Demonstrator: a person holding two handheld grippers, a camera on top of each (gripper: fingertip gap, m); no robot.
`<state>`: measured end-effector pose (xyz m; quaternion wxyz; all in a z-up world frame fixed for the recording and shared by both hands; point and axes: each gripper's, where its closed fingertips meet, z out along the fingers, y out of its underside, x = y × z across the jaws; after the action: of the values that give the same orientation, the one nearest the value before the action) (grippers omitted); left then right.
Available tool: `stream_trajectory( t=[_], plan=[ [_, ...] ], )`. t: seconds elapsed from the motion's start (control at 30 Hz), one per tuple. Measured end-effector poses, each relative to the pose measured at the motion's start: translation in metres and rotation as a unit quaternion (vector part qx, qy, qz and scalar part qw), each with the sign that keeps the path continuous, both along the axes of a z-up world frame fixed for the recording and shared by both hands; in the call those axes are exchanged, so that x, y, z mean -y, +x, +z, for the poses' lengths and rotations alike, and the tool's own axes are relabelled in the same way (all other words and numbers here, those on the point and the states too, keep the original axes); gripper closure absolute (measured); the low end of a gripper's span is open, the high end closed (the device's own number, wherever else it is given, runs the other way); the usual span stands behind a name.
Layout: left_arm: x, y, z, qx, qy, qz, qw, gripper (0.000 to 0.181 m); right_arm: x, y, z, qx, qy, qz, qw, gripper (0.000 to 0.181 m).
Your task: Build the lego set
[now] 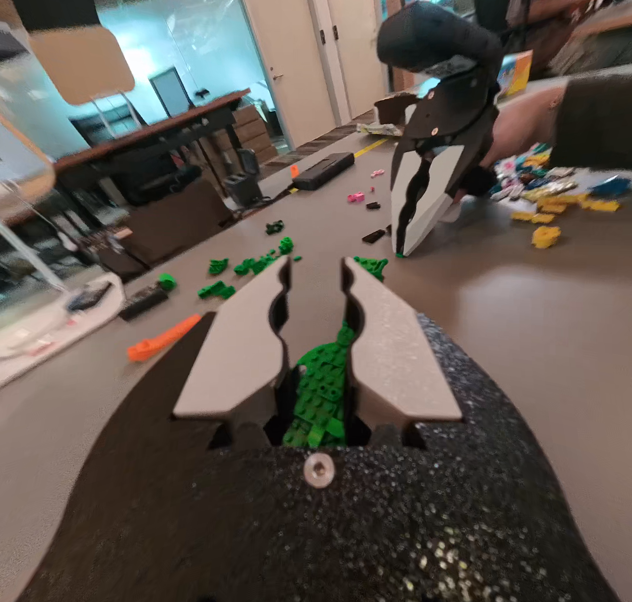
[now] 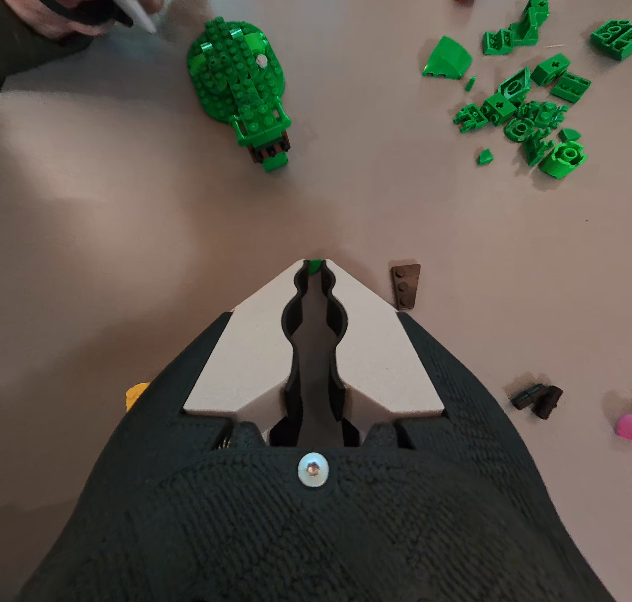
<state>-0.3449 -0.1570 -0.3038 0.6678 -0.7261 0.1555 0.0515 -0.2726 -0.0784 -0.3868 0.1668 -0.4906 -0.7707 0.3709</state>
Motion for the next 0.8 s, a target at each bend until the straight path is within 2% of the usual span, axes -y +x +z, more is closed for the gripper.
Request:
stream_trajectory(
  t=[0.1, 0.13, 0.2, 0.33, 0.47, 0.67, 0.8],
  plan=[
    [0.002, 0.0, -0.004, 0.1, -0.061, -0.039, 0.992, 0.093, 0.001, 0.0, 0.0, 0.0, -0.009, 0.0, 1.0, 0.177],
    [0.005, 0.002, -0.007, 0.11, -0.083, -0.055, 0.989, 0.087, 0.001, 0.0, 0.0, 0.0, -0.011, 0.0, 1.0, 0.176],
    [0.01, 0.004, -0.017, 0.102, -0.12, -0.086, 0.984, 0.092, 0.001, 0.0, 0.0, 0.0, -0.014, 0.002, 1.0, 0.176],
    [0.009, 0.017, -0.038, 0.05, -0.195, -0.132, 0.971, 0.113, 0.002, 0.0, 0.0, 0.001, -0.015, 0.005, 1.0, 0.176],
    [-0.007, 0.02, -0.058, -0.019, -0.256, -0.142, 0.956, 0.124, 0.004, 0.0, 0.0, 0.001, -0.012, 0.009, 1.0, 0.177],
    [-0.016, 0.024, -0.077, -0.035, -0.325, -0.162, 0.931, 0.14, 0.006, -0.001, 0.0, -0.002, -0.009, 0.011, 1.0, 0.177],
    [-0.019, 0.019, -0.083, -0.048, -0.333, -0.149, 0.93, 0.158, 0.007, -0.001, 0.0, -0.004, -0.007, 0.015, 1.0, 0.177]
  ],
)
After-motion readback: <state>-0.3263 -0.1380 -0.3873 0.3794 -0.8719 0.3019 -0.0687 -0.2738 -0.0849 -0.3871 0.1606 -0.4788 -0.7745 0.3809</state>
